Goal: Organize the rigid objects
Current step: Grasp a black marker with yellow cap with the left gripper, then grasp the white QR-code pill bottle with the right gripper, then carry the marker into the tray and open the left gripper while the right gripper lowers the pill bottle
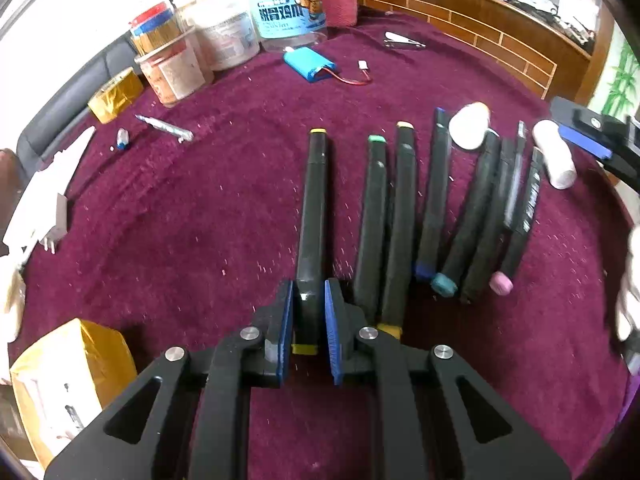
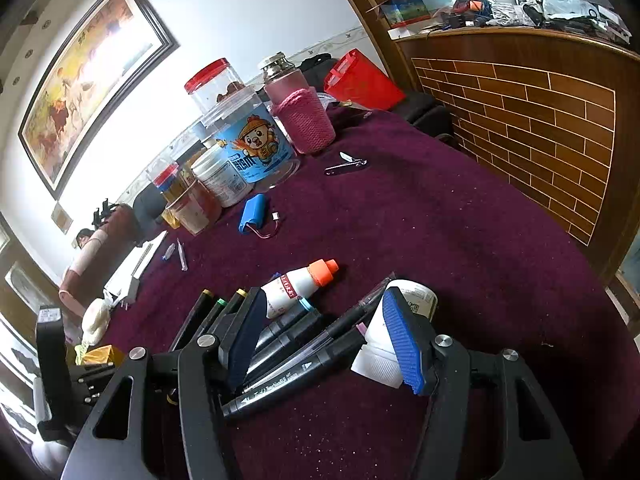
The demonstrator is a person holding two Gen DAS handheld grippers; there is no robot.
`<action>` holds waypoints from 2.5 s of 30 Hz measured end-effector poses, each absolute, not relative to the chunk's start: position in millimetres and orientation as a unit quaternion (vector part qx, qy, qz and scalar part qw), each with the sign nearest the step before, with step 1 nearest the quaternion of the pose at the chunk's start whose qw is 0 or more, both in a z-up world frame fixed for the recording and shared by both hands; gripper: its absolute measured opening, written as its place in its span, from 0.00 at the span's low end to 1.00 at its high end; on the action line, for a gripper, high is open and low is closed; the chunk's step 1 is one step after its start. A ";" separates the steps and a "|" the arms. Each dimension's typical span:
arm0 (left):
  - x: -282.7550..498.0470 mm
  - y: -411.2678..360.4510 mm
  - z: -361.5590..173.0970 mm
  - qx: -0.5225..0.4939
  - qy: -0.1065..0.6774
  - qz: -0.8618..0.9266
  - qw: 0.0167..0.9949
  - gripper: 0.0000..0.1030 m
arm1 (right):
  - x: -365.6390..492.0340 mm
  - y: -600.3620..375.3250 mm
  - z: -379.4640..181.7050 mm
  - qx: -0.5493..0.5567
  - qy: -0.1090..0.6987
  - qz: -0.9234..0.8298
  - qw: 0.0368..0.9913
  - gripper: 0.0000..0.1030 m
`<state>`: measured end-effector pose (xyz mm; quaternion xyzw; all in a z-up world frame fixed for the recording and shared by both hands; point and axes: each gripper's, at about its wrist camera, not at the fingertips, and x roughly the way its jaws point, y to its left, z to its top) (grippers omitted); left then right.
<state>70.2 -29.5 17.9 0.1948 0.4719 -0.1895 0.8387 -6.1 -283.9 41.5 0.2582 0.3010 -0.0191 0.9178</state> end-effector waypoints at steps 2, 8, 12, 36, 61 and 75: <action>75.0 -35.7 18.1 0.201 0.465 -0.186 0.842 0.12 | -6.6 -284.1 41.4 0.257 0.301 -0.019 0.918 0.54; 88.6 -46.2 17.9 0.209 0.455 -0.179 0.847 0.14 | -6.6 -282.8 41.7 0.254 0.301 -0.018 0.919 0.54; 95.3 -49.7 17.2 0.214 0.440 -0.166 0.856 0.30 | -4.8 -280.8 41.9 0.250 0.304 -0.015 0.919 0.54; -25.5 54.6 114.5 -0.059 0.332 -0.235 0.912 0.12 | -4.4 -280.4 42.7 0.227 0.300 -0.042 0.926 0.54; -126.4 224.0 104.2 -0.232 0.280 -0.169 0.916 0.12 | -14.0 -306.3 30.9 0.266 0.382 -0.103 0.879 0.55; -132.3 264.8 74.9 -0.258 0.302 -0.123 0.909 0.12 | 10.4 -297.9 25.1 0.255 0.437 -0.088 0.858 0.29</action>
